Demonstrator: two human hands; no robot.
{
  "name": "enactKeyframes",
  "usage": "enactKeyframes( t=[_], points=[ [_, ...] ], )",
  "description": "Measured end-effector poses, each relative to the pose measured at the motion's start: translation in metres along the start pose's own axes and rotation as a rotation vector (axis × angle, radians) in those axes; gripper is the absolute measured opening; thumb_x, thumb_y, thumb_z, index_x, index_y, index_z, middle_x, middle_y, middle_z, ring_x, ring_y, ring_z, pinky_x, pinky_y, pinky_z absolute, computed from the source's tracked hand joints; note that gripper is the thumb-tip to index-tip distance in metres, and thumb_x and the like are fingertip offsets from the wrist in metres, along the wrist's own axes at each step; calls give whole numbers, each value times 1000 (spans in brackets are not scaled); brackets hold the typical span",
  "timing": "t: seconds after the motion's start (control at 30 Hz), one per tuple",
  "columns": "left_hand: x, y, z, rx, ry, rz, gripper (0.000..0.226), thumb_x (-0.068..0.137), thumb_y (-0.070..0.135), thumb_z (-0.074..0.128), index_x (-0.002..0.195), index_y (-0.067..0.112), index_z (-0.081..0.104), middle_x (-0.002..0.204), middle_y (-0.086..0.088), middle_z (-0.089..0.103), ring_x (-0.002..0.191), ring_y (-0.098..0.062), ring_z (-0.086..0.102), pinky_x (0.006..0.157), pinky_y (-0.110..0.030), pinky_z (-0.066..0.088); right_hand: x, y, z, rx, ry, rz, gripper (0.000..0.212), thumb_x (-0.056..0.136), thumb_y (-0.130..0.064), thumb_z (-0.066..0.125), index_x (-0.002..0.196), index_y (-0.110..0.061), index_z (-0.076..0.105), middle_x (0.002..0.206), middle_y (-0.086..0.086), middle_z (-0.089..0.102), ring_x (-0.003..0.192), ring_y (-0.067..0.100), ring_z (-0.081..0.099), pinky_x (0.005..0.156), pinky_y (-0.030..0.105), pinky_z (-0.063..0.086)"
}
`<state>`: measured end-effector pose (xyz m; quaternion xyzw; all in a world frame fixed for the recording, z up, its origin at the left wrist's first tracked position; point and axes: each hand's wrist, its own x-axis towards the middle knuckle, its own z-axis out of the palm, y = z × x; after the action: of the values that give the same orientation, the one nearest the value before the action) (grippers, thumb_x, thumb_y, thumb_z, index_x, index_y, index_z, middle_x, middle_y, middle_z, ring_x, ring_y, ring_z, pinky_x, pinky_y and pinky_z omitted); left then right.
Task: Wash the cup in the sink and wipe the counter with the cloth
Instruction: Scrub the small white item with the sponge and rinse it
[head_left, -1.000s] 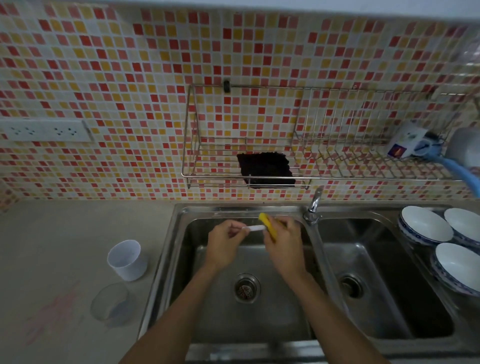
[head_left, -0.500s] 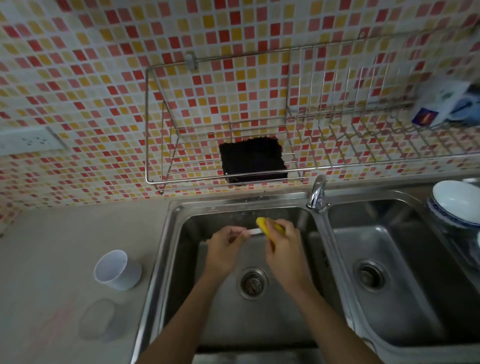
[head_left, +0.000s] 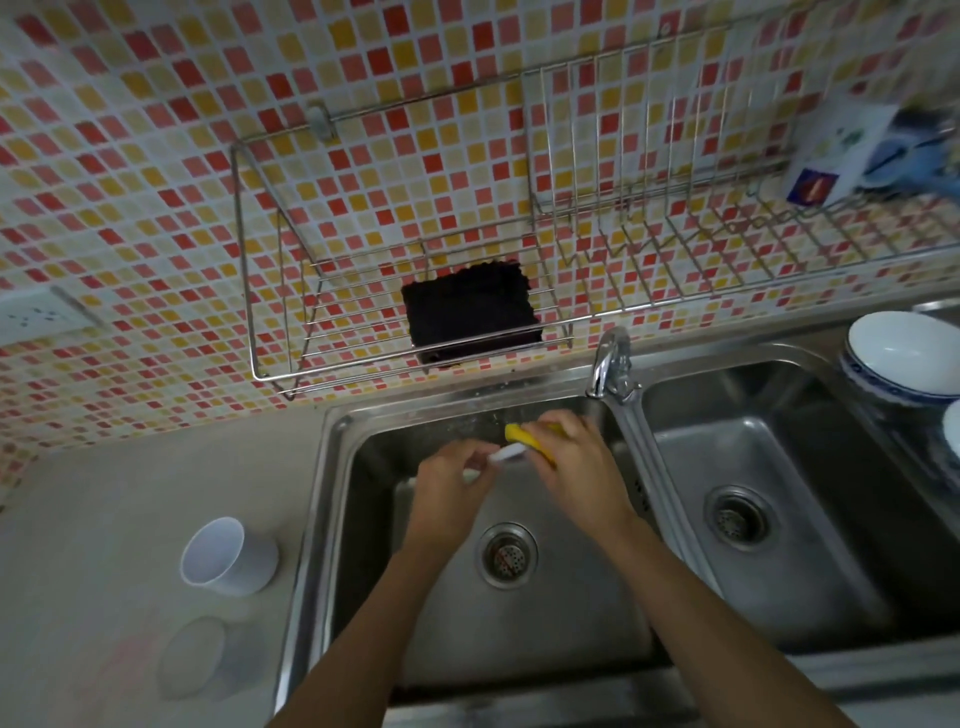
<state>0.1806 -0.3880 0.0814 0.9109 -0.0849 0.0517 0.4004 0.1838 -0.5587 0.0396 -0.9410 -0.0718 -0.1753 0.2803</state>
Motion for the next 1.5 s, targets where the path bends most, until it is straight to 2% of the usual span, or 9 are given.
enactKeyframes(
  t=[0.13, 0.3, 0.43, 0.53, 0.97, 1.07, 1.27, 1.37, 1.5],
  points=[
    [5, 9, 11, -129, 85, -199, 10, 82, 17, 75, 90, 13, 75, 78, 6, 71, 70, 2, 63, 66, -5, 46, -9, -4, 4, 109, 112, 279, 43, 85, -18, 68, 127, -17, 61, 120, 9, 55, 105, 28, 52, 86, 28, 42],
    [8, 5, 18, -337, 24, -355, 4, 84, 15, 72, 84, 16, 76, 77, -2, 75, 73, -10, 68, 76, -28, 53, -30, -25, 6, 139, 100, 96, 49, 87, -12, 63, 135, -14, 52, 126, 9, 51, 106, 24, 48, 86, 31, 48],
    [3, 12, 23, -611, 55, -499, 8, 86, 10, 69, 89, 6, 74, 80, -11, 73, 74, -12, 67, 77, -22, 55, -26, -9, 5, 196, 175, 333, 46, 89, -13, 63, 134, -15, 54, 124, 12, 51, 104, 25, 48, 84, 37, 53],
    [4, 15, 27, -677, 46, -507, 16, 89, 10, 65, 94, -4, 72, 81, -13, 72, 66, -4, 68, 68, -12, 55, -34, -25, 9, 105, 114, 111, 50, 88, -13, 64, 136, -16, 53, 127, 10, 53, 109, 21, 46, 88, 28, 47],
    [4, 13, 33, -651, 126, -525, 17, 88, 16, 68, 84, 1, 74, 73, -7, 73, 64, -4, 67, 69, -16, 56, -22, -17, 11, 135, 110, 314, 46, 86, -9, 59, 129, -25, 56, 116, 8, 48, 101, 22, 48, 74, 27, 51],
    [6, 15, 33, -643, 122, -555, 19, 91, 14, 63, 85, -1, 72, 72, -5, 72, 65, -4, 67, 67, -16, 56, -27, -33, 17, 154, 73, 114, 46, 89, -15, 58, 133, -23, 53, 116, 8, 48, 100, 19, 48, 74, 27, 51],
    [8, 20, 36, -490, 102, -577, 34, 94, 32, 59, 71, 7, 66, 70, -9, 67, 72, -19, 62, 85, -46, 54, -32, -26, 18, 191, 132, 279, 45, 90, -15, 60, 135, -20, 53, 121, 10, 48, 108, 20, 46, 80, 30, 53],
    [10, 21, 37, -486, 128, -635, 39, 94, 33, 58, 66, 7, 66, 65, -7, 66, 68, -21, 63, 84, -47, 56, -43, -34, 20, 165, 105, 113, 44, 94, -22, 52, 139, -19, 49, 121, 10, 51, 107, 19, 48, 81, 26, 50],
    [9, 27, 42, -455, 131, -640, 40, 94, 33, 59, 61, 10, 65, 59, -4, 64, 60, -17, 60, 76, -39, 55, -45, -16, 12, 170, 181, 310, 47, 90, -13, 59, 136, -19, 52, 121, 8, 50, 108, 20, 47, 82, 30, 53]
  ],
)
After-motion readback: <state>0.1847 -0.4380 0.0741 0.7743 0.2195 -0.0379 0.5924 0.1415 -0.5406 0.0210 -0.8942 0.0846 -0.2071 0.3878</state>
